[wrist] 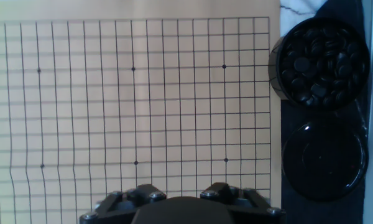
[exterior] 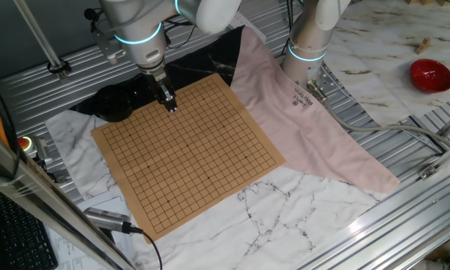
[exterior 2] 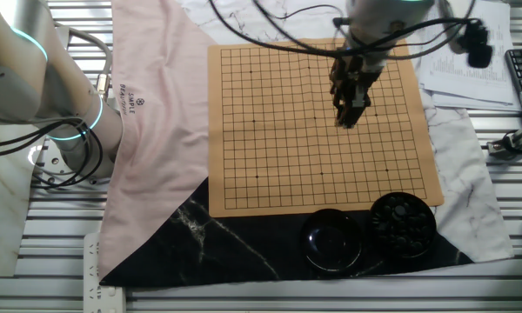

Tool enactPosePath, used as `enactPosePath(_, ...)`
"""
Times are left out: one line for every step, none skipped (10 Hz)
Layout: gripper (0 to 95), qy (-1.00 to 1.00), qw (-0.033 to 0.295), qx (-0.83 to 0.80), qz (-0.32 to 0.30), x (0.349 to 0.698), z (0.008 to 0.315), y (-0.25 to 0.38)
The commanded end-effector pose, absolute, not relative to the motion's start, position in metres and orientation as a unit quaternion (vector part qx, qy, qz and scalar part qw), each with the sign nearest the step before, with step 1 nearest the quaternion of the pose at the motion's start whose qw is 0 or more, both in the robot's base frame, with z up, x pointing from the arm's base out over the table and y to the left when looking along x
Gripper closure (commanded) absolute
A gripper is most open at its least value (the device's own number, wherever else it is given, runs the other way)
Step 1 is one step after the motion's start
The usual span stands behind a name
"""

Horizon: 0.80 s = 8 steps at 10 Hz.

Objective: Play the first move as black on the 3-4 point in the upper right corner of the Go board

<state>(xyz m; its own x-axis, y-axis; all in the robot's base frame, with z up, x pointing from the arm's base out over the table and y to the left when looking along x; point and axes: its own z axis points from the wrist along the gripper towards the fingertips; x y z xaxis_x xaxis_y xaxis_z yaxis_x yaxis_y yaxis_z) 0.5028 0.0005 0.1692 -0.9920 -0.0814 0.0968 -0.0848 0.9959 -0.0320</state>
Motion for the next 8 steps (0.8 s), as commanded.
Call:
enactPosePath(95.0, -0.998, 0.046, 0.042, 0.019, 0.5000, 0.1700, 0.0000)
enactPosePath(95.0, -0.998, 0.047, 0.045, 0.021, 0.5000, 0.1700, 0.0000)
enactPosePath(95.0, -0.997, 0.047, 0.051, 0.021, 0.5000, 0.1700, 0.0000)
enactPosePath(95.0, -0.997, 0.047, 0.051, 0.021, 0.5000, 0.1700, 0.0000)
enactPosePath(95.0, -0.997, 0.049, 0.050, 0.022, 0.5000, 0.1700, 0.0000)
enactPosePath(95.0, -0.997, 0.050, 0.051, 0.024, 0.5000, 0.1700, 0.0000)
enactPosePath(95.0, -0.997, 0.050, 0.050, 0.024, 0.5000, 0.1700, 0.0000)
enactPosePath(95.0, -0.997, 0.050, 0.049, 0.026, 0.5000, 0.1701, 0.0000)
